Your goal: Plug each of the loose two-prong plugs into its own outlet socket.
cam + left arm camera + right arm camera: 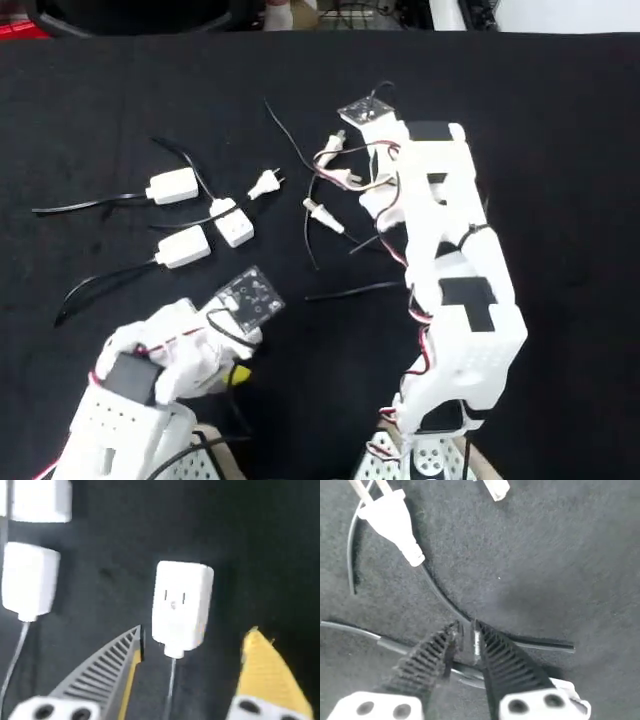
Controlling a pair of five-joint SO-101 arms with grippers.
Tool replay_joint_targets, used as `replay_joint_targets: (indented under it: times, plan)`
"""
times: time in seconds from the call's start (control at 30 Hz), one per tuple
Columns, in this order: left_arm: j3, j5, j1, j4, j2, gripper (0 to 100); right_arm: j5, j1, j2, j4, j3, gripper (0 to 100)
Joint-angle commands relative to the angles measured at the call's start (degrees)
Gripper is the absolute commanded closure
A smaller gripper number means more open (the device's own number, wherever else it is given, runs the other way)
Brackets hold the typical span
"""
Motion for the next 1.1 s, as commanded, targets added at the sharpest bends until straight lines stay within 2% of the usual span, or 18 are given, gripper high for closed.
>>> replay_joint_targets:
  times: [0.0, 0.17, 0.3, 0.43, 0.6, 0.7, 0.97, 1.07]
  plan:
    - [-3.0, 0.9, -0.2, 1.4, -5.7, 68, -0.5, -0.5, -0.5, -0.7, -0.3, 96.6]
    - [-2.9, 0.2, 0.0, 1.2, -6.6, 68, -0.5, -0.5, -0.5, -0.7, -0.3, 96.5]
    - [-2.4, 0.1, 4.6, 0.1, -3.3, 69, -0.5, -0.5, -0.5, -0.8, -0.3, 96.5]
    - [0.4, 2.7, 8.7, -5.5, 4.0, 69, -0.5, -0.5, -0.5, -0.8, -0.3, 96.5]
    - [-0.8, 3.3, 8.9, -9.6, 16.5, 69, -0.5, -0.5, -0.5, -0.8, -0.3, 96.5]
    - [-2.1, 3.3, 8.0, -12.4, 23.7, 69, -0.5, -0.5, -0.5, -0.8, -0.3, 96.5]
    - [-4.1, 3.0, 0.3, -23.5, 37.3, 69, -0.5, -0.4, -0.5, -0.8, -0.3, 96.5]
    - [-5.6, 0.7, -0.4, -23.5, 39.3, 69, -0.5, -0.4, -0.5, -0.8, -0.3, 96.5]
